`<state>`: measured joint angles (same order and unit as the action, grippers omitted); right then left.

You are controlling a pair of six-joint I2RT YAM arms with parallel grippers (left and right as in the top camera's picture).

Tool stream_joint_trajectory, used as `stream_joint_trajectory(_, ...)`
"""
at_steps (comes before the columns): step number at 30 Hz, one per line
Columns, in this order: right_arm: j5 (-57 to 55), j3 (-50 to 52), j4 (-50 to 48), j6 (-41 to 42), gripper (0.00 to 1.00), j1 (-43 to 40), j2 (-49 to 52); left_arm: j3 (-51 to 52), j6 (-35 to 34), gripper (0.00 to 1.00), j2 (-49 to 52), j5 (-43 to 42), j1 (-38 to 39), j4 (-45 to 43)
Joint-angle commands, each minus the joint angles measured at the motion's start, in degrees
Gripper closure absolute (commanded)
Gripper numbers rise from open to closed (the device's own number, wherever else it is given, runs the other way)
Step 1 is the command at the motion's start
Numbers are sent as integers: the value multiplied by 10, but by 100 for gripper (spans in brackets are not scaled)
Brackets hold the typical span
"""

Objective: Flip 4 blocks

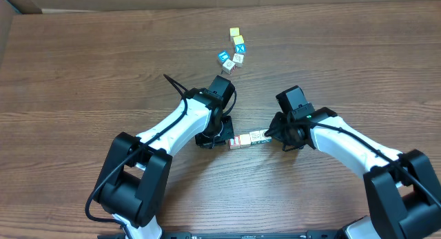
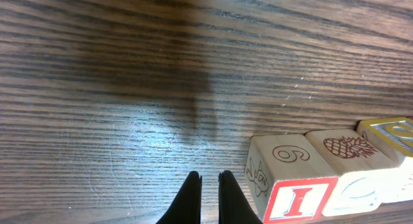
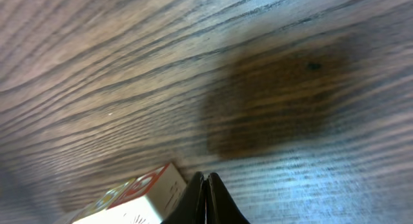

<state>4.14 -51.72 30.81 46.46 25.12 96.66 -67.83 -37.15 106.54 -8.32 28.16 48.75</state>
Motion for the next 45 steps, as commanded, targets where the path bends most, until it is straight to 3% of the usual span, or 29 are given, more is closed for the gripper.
stream_joint_trajectory(1, 7, 4, -11, 2, 95, 1, 11, 3, -2, 96, 9, 8, 5, 1)
stream_joint_trajectory(18, 48, 4, -23, 1, 95, 1, 11, 22, -2, 96, 10, 11, 15, -23)
stream_joint_trajectory(30, 66, 4, -23, 61, 95, 4, 11, 22, -2, 96, 9, 41, 13, -27)
stream_joint_trajectory(45, 61, 4, -41, 79, 93, 58, 11, 22, -1, 96, 9, 43, -36, -38)
